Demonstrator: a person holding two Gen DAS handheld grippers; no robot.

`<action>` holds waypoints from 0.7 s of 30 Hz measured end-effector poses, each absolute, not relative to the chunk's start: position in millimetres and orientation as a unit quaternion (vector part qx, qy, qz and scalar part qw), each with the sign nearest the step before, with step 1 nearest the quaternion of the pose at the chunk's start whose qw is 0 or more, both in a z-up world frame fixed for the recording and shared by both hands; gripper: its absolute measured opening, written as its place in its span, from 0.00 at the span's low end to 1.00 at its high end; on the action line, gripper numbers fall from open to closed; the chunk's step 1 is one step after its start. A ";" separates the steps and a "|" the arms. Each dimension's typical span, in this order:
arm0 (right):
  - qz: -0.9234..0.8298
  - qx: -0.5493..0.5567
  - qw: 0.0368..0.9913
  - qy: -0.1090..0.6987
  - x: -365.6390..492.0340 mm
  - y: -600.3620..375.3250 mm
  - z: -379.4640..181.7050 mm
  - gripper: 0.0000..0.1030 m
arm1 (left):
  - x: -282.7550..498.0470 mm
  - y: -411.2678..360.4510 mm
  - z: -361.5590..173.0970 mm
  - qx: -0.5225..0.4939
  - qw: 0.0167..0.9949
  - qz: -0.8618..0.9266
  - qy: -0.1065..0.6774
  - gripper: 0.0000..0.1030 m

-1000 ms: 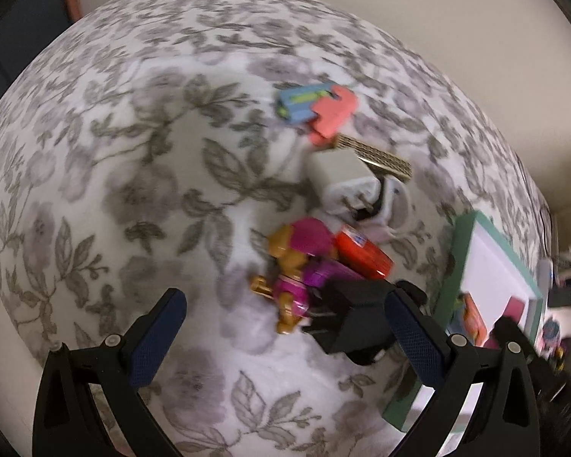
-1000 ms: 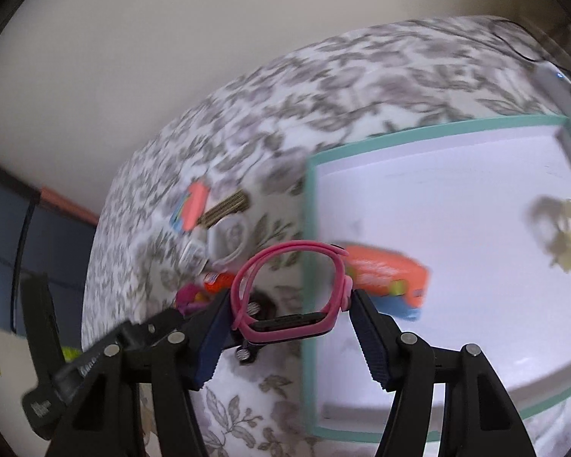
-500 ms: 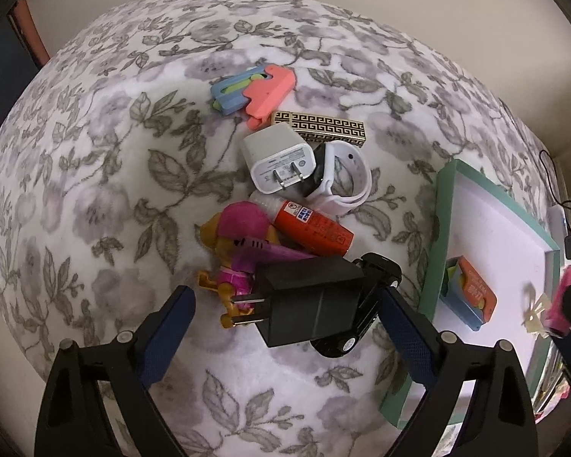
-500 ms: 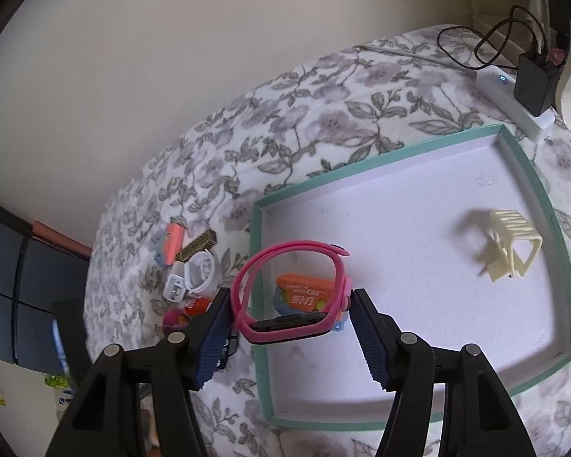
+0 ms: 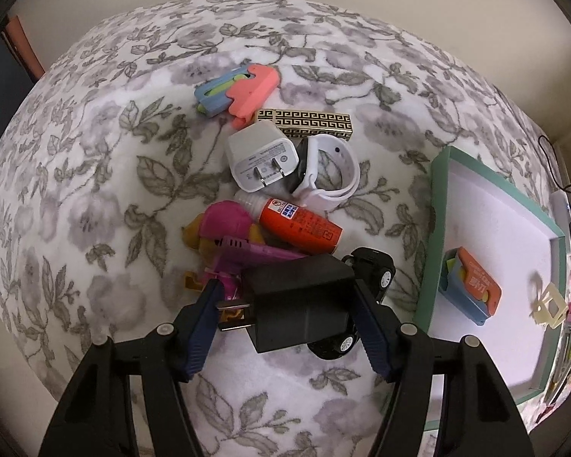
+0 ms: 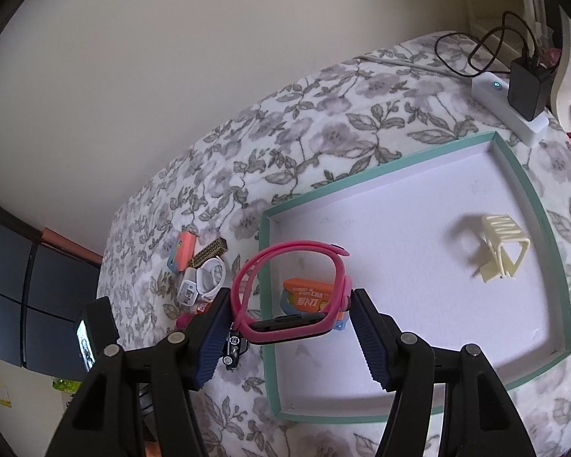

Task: Organize rigid objects
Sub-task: 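Carry the pink watch into the tray with the right gripper while the left gripper carries the black plug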

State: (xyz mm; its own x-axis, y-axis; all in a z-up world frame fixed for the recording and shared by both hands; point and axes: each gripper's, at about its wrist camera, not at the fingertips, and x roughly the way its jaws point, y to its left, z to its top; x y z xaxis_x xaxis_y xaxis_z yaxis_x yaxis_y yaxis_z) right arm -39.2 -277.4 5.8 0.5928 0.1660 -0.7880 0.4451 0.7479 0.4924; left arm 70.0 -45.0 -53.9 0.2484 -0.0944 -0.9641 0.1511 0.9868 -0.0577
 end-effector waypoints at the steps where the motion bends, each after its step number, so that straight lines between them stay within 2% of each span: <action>1: -0.086 0.345 0.821 0.447 -38.9 -277.7 3.9 0.63 | 69.9 -43.9 -52.4 0.018 0.790 -0.080 0.607 0.66; 15: -0.145 0.332 0.793 0.491 -44.6 -306.7 -27.3 0.63 | 52.8 -74.8 -14.7 0.016 0.815 -0.147 0.560 0.66; 21: -0.177 0.324 0.777 0.510 -50.5 -324.4 -40.2 0.63 | 39.0 -106.8 -20.3 0.036 0.797 -0.189 0.572 0.66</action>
